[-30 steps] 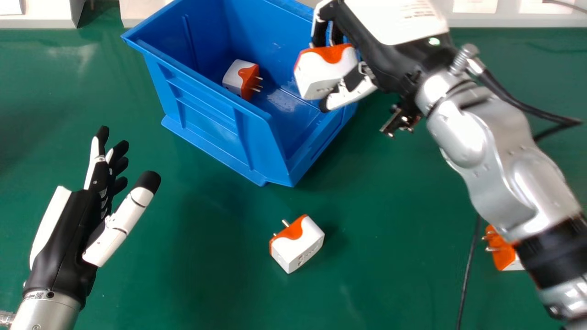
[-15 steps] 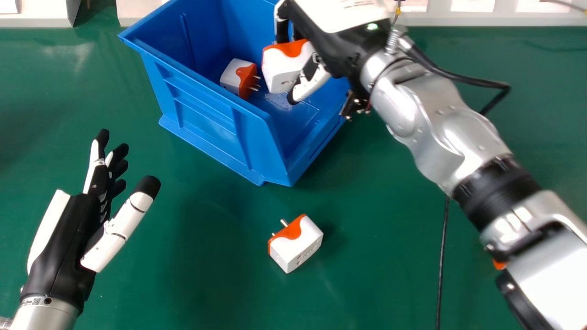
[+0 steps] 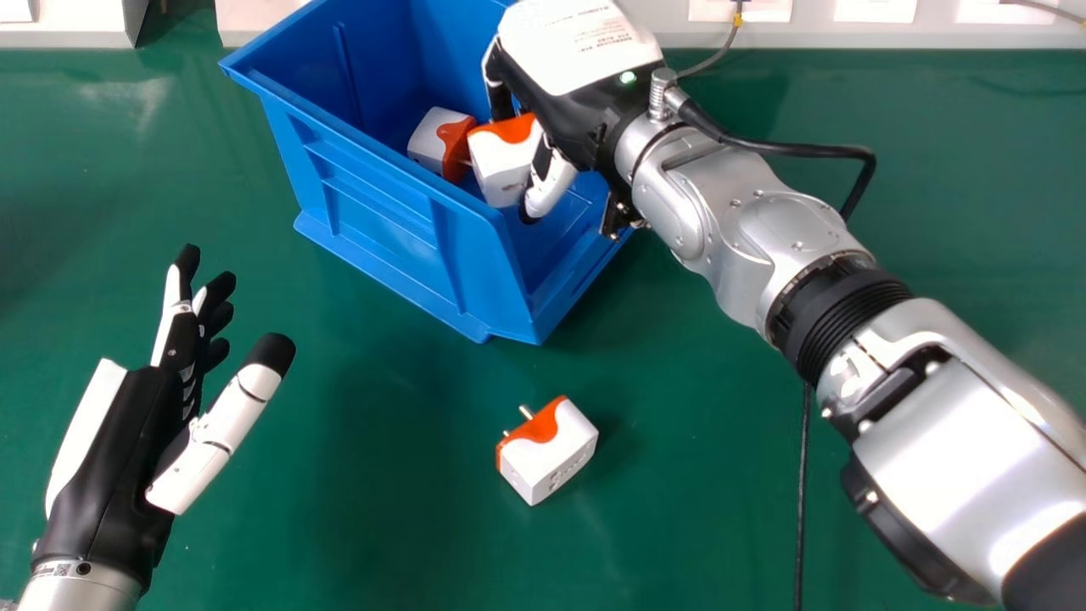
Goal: Pick all objects and put in blue box
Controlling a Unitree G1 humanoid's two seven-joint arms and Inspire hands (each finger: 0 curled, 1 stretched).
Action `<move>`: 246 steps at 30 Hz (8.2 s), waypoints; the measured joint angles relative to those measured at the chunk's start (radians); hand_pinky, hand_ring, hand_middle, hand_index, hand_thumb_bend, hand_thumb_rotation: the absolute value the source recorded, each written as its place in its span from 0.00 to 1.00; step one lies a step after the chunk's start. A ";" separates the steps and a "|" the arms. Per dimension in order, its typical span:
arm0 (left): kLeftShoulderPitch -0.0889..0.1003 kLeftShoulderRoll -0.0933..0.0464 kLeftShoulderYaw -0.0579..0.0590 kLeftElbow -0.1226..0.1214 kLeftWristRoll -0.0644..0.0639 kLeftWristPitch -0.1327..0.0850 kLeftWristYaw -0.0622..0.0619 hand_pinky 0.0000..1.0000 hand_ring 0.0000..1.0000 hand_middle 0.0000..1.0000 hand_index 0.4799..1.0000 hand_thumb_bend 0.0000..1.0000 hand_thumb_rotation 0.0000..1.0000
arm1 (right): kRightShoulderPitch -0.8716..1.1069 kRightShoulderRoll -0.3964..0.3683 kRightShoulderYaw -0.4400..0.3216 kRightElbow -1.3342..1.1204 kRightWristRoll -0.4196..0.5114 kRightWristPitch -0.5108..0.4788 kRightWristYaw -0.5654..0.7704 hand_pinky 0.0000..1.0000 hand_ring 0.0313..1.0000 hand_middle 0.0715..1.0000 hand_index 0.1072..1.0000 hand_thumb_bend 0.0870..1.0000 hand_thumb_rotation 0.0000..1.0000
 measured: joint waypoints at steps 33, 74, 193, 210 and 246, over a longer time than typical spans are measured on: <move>0.012 -0.002 -0.001 -0.023 -0.001 0.000 -0.001 0.96 0.98 0.99 0.95 0.65 0.79 | -0.025 0.032 0.069 0.048 0.000 0.021 -0.031 0.03 0.04 0.06 0.42 0.47 0.11; -0.051 -0.020 -0.026 -0.007 -0.011 0.045 0.002 0.96 0.98 0.99 0.94 0.66 0.77 | 0.223 -0.150 -0.054 -0.351 0.062 0.005 -0.126 0.74 0.92 0.95 0.90 0.32 0.31; -0.047 0.011 0.041 0.077 -0.076 -0.026 -0.057 1.00 1.00 1.00 0.99 0.59 0.80 | 1.194 -0.852 -0.520 -1.189 0.016 -0.064 0.643 0.90 0.96 0.97 0.93 0.50 0.38; -0.047 0.021 0.043 0.082 -0.076 -0.025 -0.057 1.00 1.00 1.00 0.99 0.60 0.80 | 1.095 -0.852 -0.427 -1.042 -0.023 -0.087 0.563 0.85 0.93 0.94 0.90 0.51 0.32; -0.046 0.040 0.057 0.090 -0.079 -0.021 -0.059 0.99 1.00 1.00 0.98 0.60 0.78 | 0.955 -0.853 -0.281 -0.855 -0.055 -0.130 0.391 0.80 0.89 0.87 0.83 0.50 0.29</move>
